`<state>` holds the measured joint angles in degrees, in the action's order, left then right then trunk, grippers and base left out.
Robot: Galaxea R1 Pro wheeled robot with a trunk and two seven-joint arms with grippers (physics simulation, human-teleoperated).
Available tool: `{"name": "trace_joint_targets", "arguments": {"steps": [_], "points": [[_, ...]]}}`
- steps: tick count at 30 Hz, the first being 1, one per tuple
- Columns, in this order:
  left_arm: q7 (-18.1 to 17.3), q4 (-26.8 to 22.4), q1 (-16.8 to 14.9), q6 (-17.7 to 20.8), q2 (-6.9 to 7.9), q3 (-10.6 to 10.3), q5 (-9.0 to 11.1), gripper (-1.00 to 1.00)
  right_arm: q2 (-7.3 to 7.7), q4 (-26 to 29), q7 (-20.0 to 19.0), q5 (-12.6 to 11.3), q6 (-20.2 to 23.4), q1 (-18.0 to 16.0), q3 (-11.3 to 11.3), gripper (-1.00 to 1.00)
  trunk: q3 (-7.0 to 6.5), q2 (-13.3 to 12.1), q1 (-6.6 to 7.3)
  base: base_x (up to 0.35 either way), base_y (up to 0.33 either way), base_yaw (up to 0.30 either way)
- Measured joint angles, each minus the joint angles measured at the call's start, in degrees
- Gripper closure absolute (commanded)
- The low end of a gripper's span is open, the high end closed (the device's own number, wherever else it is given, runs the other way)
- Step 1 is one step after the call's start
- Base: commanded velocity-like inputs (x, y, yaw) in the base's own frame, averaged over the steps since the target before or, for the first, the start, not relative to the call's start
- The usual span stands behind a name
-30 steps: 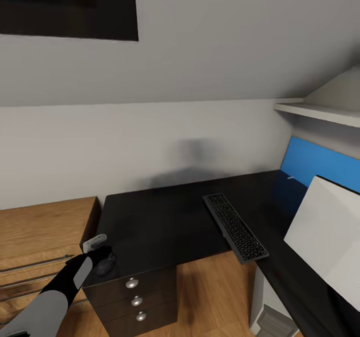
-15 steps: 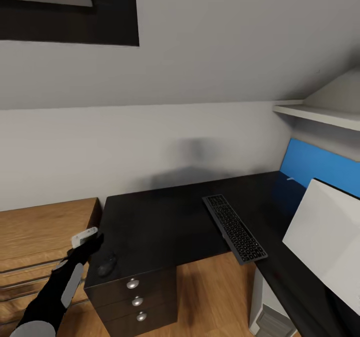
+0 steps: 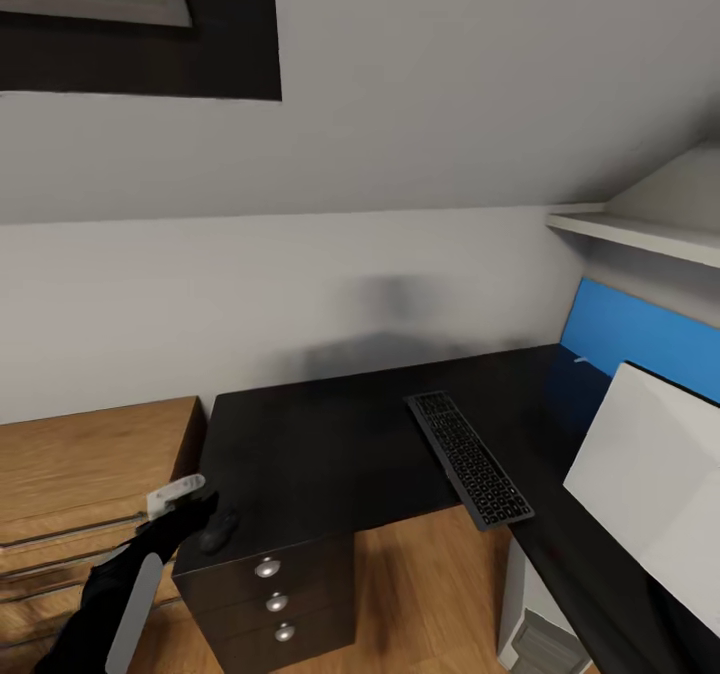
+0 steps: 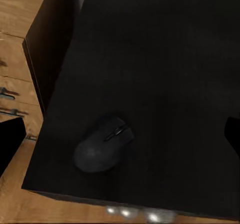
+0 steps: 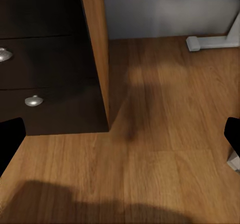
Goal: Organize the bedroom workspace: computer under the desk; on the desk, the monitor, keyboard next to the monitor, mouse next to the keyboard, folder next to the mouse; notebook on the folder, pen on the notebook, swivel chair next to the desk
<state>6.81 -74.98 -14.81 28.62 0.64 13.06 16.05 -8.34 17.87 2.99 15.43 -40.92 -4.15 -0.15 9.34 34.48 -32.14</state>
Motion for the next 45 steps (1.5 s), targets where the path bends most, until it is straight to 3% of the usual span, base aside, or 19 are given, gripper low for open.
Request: {"name": "trace_joint_targets", "arguments": {"steps": [3,7,29,36,43,45], "points": [[4.38,-0.01,0.01,-0.04,-0.50,-0.07,0.06,-1.00,0.00,-0.01,0.03,-0.01,0.00,0.02,0.00,-1.00,-0.58,-1.21,0.66,-0.004,0.000,0.226],[5.55,-0.01,0.01,-0.08,-0.64,-0.10,0.11,-1.00,0.00,-0.01,0.03,-0.02,0.00,0.00,-0.04,-1.00,-1.38,-2.82,1.53,-0.115,0.000,0.251],[6.32,-0.01,0.02,-0.06,-0.80,-0.14,0.21,-1.00,0.08,0.07,0.03,-0.03,0.00,-0.01,-0.16,-1.00,-5.80,-11.68,6.35,-0.310,0.000,0.258],[6.34,-0.09,0.01,-0.01,-0.90,-0.19,0.22,-1.00,0.12,0.12,0.03,-0.07,0.00,0.01,-0.20,-1.00,-5.91,-11.70,6.36,-0.338,0.000,0.125],[6.51,0.77,1.43,-0.14,-3.69,-0.26,-0.27,-1.00,0.20,0.33,0.03,-0.11,-0.03,-0.02,-0.30,-1.00,-5.92,-11.69,6.38,-0.198,0.000,0.025],[6.62,2.09,3.36,-0.49,-4.57,-0.31,-1.81,-1.00,0.24,0.45,0.03,-0.10,-0.06,-0.02,-0.35,-1.00,-5.92,-11.68,6.38,-0.051,0.000,0.006]]}}
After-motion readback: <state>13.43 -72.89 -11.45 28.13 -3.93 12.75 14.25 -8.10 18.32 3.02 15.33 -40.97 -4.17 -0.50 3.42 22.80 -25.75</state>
